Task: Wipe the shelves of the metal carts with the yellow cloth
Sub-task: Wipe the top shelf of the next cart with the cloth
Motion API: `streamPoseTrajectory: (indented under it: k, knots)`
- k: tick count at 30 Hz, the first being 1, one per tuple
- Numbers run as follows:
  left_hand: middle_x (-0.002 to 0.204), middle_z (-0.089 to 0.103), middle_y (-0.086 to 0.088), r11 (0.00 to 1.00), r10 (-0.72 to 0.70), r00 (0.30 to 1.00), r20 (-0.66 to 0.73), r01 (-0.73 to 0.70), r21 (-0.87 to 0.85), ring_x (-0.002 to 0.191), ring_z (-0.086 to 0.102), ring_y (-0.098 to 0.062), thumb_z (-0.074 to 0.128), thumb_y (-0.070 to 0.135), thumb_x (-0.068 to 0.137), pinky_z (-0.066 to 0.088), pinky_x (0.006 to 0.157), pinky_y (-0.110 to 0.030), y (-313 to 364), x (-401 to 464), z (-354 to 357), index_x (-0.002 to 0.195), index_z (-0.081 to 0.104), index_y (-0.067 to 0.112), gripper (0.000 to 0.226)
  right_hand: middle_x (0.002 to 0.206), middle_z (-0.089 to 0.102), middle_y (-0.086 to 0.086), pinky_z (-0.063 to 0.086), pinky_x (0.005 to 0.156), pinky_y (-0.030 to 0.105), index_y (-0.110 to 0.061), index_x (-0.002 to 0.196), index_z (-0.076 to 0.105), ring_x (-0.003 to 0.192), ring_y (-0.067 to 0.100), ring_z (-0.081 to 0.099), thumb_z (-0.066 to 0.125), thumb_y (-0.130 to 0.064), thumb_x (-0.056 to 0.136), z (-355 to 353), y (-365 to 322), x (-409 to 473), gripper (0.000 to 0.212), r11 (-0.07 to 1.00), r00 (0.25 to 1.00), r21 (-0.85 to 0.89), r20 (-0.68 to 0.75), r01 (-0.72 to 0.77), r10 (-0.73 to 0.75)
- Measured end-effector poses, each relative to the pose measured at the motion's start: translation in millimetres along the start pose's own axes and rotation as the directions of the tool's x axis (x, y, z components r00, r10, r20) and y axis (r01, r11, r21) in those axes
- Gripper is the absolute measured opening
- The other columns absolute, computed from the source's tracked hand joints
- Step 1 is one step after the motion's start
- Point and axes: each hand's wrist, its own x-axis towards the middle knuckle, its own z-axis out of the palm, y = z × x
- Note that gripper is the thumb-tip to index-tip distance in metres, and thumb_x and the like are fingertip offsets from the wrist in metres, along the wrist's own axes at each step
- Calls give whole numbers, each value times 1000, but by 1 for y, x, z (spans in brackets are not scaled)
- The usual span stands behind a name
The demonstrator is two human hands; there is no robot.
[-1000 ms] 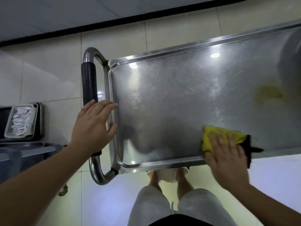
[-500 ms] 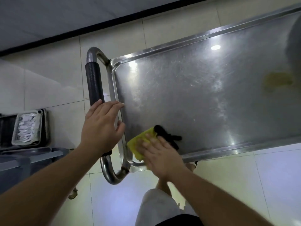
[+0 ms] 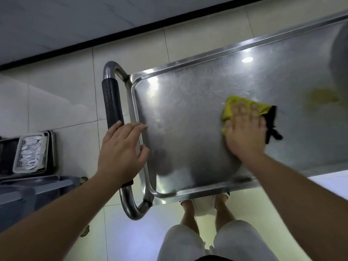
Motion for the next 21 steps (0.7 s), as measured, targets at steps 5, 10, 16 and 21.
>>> streamPoseTrajectory:
  k: [5,10,16,21]
  knots:
    - [136,63,5,1000,4,999,-42,-4,-21,129,56,-13,50,35,91,17,128,-36,-1,-1,0,138,60,22,49,170,26,-3,19,124,58,-28,162,33,159,30,14,36,-46,100,44,-134,-59,64,875,854,88,189,477,-485]
    - [138,62,5,1000,4,1000,-26,-4,-29,133,52,-12,45,39,93,12,128,-33,-1,-3,0,139,60,24,51,174,-10,-2,-13,124,48,-23,152,-27,157,24,-22,22,-41,110,54,-201,-98,67,726,654,114,357,678,-667]
    - [136,63,4,999,6,1000,-24,-7,-45,130,55,-14,55,30,90,14,129,-35,-2,-2,0,138,60,22,49,163,41,0,29,119,54,-26,154,48,151,29,36,37,-46,94,29,-96,-15,64,833,817,38,177,552,-549]
    - [139,62,5,997,8,1000,-18,-9,-74,132,54,-14,51,35,93,13,129,-35,-3,-1,1,140,58,24,49,172,21,-2,17,123,55,-32,164,24,157,30,19,26,-51,98,-41,49,75,69,999,999,23,3,-47,47]
